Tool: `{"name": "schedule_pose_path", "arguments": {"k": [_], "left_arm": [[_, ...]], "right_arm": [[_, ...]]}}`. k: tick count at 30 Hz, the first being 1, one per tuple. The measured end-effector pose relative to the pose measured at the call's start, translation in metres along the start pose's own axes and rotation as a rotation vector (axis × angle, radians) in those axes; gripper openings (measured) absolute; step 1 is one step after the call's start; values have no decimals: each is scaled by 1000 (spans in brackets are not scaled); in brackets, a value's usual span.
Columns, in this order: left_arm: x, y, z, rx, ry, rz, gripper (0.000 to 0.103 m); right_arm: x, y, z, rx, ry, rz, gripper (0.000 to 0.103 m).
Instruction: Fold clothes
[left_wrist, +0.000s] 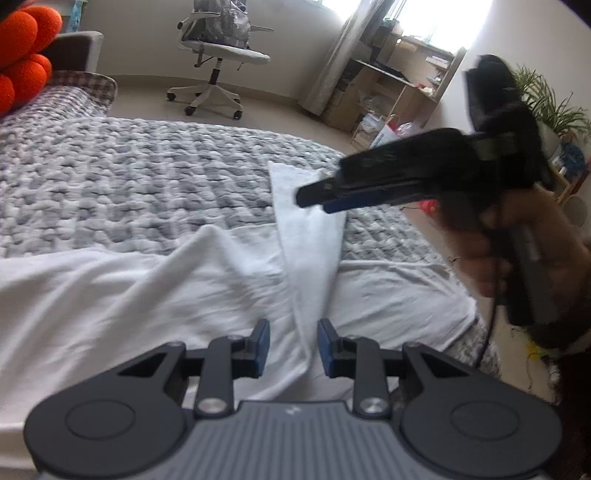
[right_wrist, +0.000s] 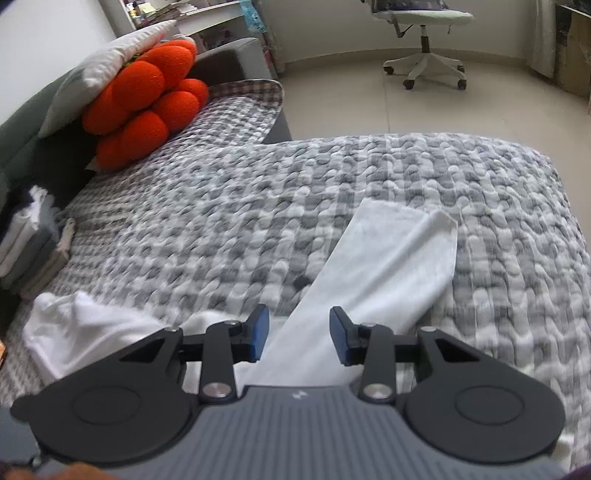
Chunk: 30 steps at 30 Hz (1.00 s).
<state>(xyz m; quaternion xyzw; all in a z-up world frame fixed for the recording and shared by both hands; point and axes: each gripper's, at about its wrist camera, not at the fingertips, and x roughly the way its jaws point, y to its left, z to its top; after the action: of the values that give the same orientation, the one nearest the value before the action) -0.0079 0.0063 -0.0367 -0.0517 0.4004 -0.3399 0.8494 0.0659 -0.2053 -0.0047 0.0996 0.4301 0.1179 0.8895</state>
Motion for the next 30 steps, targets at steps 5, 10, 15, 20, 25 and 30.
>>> {"name": "schedule_pose_path", "arguments": {"k": [5,10,15,20,25,30], "left_arm": [[15,-2,7,-22,17,-8,28],[28,0,13,-54,25,-3,27],[31,0,15,-58,23,0,26],[30,-1,14,-50,13,11,26],[26,-7,12,-13,-4,44,26],[20,-14,10,17,-14,39,26]], "right_arm": [[19,-2,10,-5,-13,-39,39],[41,-3,15,-24,-14,-84,37],[56,2,14,-75,-51,-178,2],[48,-1,14,-91,-75,-189,0],[17,-7,12,-70,-127,-186,0],[-19,-16,6,-39,-177,-172,0]]}}
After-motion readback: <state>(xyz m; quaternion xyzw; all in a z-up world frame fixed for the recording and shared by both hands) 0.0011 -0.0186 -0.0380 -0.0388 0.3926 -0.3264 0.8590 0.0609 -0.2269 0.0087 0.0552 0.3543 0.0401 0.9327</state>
